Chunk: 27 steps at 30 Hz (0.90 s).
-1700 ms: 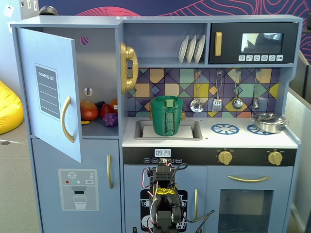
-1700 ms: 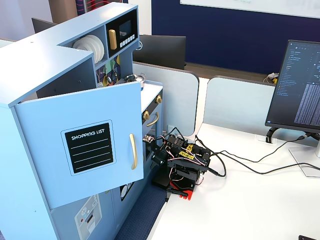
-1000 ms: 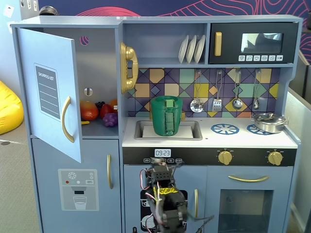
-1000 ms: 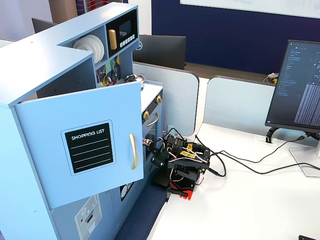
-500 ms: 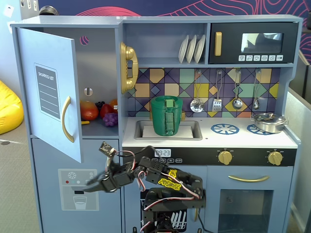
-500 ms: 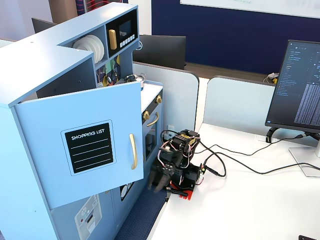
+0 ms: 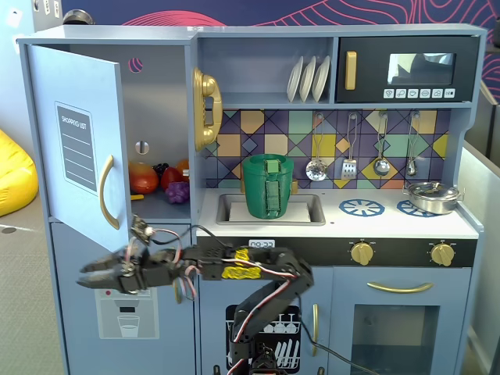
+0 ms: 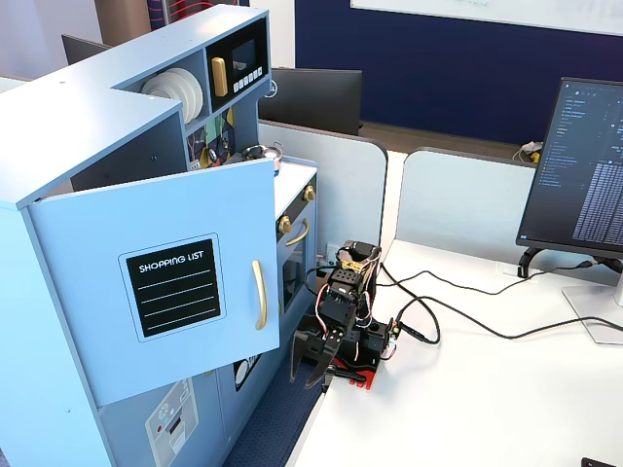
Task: Close the left cabinet door
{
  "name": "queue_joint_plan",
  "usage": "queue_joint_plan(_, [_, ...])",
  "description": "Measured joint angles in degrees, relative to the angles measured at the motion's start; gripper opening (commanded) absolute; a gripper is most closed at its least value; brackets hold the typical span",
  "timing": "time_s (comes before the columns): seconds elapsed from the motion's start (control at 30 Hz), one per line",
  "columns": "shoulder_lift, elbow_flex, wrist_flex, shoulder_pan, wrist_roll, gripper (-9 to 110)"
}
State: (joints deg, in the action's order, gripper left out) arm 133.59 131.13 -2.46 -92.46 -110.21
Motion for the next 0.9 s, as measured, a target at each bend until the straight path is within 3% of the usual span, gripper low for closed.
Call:
queue_joint_plan(0.33, [-14.06, -13.54, 0.18, 0.53, -2.64, 0])
queue_joint_plan(0.9, [-10.99, -10.11, 0.62, 13.1, -3.69, 0])
